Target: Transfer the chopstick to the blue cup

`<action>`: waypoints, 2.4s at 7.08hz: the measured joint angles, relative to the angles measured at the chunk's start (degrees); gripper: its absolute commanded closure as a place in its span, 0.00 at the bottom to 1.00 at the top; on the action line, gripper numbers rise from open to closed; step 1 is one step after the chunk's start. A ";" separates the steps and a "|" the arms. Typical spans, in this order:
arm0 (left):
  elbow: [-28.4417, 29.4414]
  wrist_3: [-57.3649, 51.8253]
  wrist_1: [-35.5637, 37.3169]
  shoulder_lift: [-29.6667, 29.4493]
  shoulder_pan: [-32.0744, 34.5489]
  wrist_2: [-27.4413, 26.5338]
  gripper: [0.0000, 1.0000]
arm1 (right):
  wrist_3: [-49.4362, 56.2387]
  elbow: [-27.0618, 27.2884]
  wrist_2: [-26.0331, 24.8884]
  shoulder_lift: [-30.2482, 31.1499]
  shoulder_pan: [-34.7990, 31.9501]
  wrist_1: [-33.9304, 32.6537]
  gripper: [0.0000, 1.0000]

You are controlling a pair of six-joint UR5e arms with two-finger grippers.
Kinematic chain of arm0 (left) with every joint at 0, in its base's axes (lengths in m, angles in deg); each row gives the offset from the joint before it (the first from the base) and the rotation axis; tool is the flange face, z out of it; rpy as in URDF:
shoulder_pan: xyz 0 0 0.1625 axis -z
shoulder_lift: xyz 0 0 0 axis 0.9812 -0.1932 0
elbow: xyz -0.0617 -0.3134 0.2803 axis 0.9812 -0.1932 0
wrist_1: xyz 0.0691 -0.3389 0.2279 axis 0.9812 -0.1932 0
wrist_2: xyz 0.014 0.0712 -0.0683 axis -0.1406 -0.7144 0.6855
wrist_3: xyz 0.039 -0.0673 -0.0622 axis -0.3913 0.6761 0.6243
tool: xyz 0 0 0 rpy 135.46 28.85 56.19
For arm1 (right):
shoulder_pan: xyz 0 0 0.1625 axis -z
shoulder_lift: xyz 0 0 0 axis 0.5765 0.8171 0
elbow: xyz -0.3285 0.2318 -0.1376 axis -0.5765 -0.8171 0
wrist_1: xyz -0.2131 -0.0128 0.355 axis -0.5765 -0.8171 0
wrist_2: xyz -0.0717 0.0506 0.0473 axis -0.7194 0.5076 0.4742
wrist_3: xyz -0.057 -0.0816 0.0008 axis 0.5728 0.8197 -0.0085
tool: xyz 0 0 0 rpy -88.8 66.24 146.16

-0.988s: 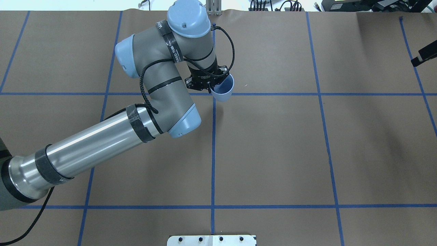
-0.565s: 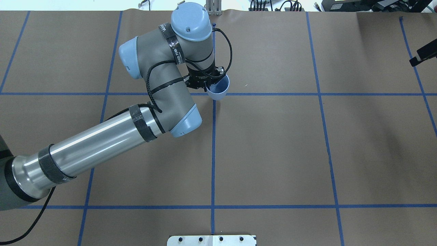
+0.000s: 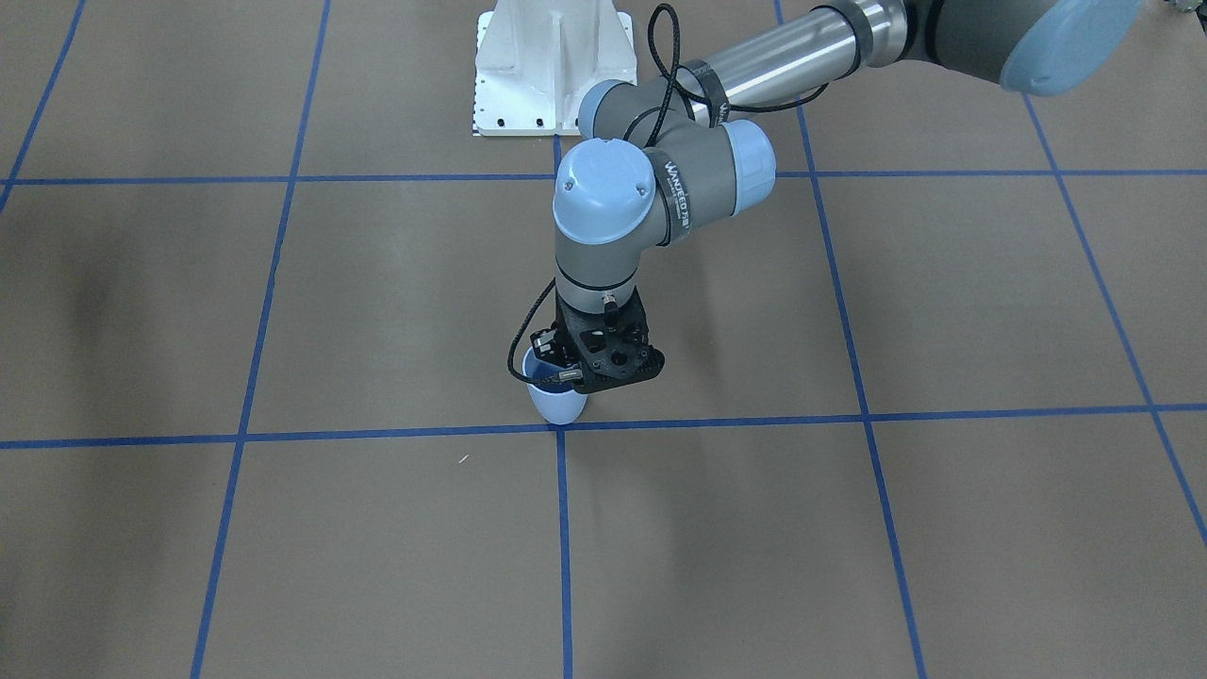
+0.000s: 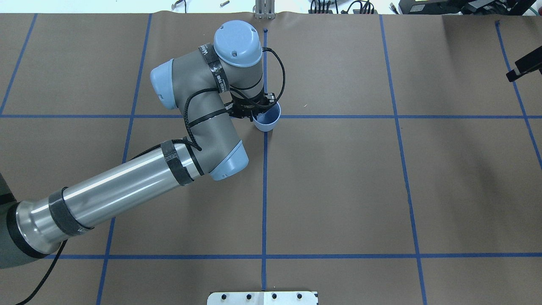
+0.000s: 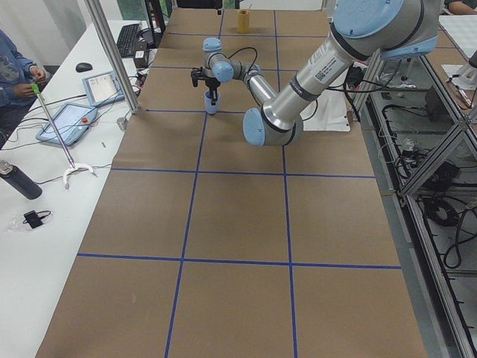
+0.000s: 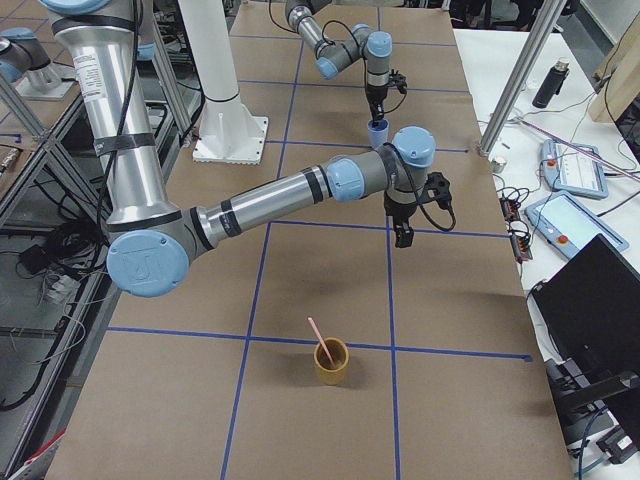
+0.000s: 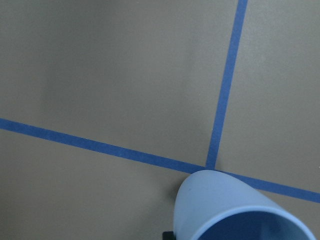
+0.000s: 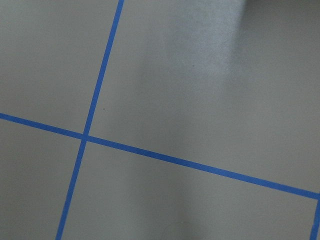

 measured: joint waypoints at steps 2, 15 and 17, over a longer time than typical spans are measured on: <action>-2.22 -0.28 0.58 -0.03 0.07 -0.30 0.02 | -0.03 -0.41 -0.05 -0.59 0.00 0.00 0.00; -34.14 -15.88 9.85 24.35 6.53 2.61 0.02 | -3.42 4.34 -5.02 26.85 -13.62 7.84 0.01; -33.66 -15.90 9.83 24.31 6.45 2.58 0.02 | -15.62 4.21 -5.22 27.11 -12.49 10.92 0.01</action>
